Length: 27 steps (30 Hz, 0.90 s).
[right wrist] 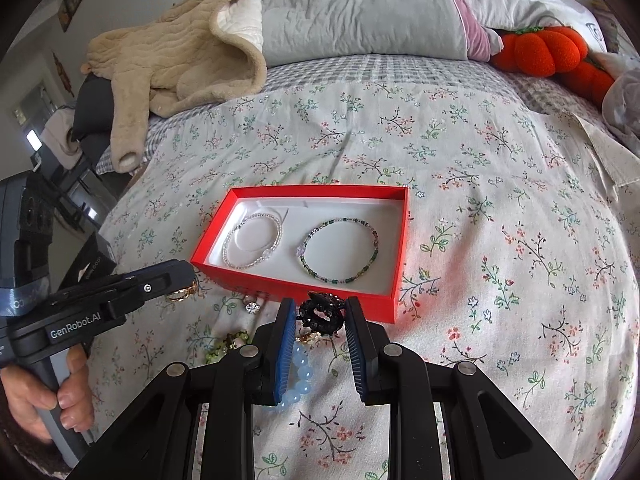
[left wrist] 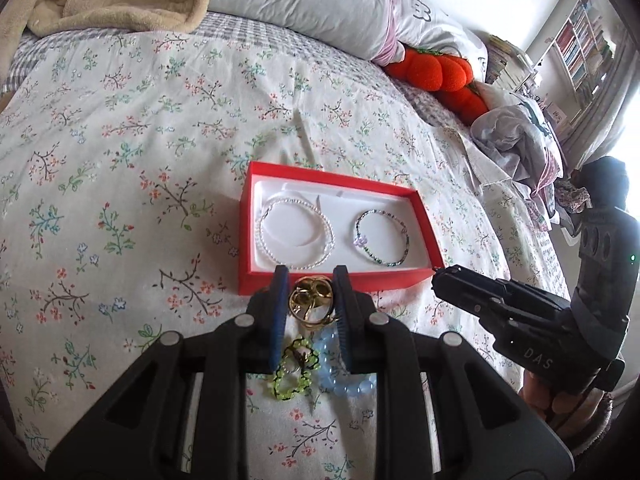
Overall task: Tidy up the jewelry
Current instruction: 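Lower the ring and clip into the box and open both tools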
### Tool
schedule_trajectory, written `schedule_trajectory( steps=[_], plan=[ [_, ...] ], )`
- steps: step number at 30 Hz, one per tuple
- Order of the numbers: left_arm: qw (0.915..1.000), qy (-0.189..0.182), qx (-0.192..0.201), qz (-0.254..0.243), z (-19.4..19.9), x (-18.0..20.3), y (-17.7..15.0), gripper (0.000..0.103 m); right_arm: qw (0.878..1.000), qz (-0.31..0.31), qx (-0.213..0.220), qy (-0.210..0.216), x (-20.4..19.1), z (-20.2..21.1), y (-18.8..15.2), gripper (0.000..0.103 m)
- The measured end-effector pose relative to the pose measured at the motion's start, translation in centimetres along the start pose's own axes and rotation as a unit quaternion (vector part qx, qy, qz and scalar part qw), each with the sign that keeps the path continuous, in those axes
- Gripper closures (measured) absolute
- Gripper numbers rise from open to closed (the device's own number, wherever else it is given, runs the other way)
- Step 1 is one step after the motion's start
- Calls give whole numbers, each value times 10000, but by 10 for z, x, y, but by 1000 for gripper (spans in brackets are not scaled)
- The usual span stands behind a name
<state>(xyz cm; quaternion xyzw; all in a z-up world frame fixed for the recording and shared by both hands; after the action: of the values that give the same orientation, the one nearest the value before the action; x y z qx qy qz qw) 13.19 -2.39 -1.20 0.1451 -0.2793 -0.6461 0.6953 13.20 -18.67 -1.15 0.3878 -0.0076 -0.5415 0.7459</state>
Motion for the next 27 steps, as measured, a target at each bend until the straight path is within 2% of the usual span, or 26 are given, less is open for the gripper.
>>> schedule_trajectory(
  steps=[9,18,27],
  plan=[
    [9993,48,358,-124,-24,11,18,79,9997,-71,235,63,12,-11,23,78],
    [9987,377,206,-265,-52,17,16,79,9999,-115,56,-27,22,-41,31,78],
    [9981,457,248,-331,-49,19,16,79,9998,-128,-26,-124,31,-47,28,77]
  ],
)
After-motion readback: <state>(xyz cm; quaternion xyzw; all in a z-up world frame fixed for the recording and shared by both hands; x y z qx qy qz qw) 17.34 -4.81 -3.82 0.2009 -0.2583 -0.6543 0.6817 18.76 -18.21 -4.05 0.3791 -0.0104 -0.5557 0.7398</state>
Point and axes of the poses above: each gripper's, at about its wrist camera, not at the fingertips, and z roughly against the way its jaws point, x to its right, y to its top, the point moved 5 cm from there along -z, roughly the way its jaws point, and after that the axes turned 15 degrees about y, right-handed, at the moved point
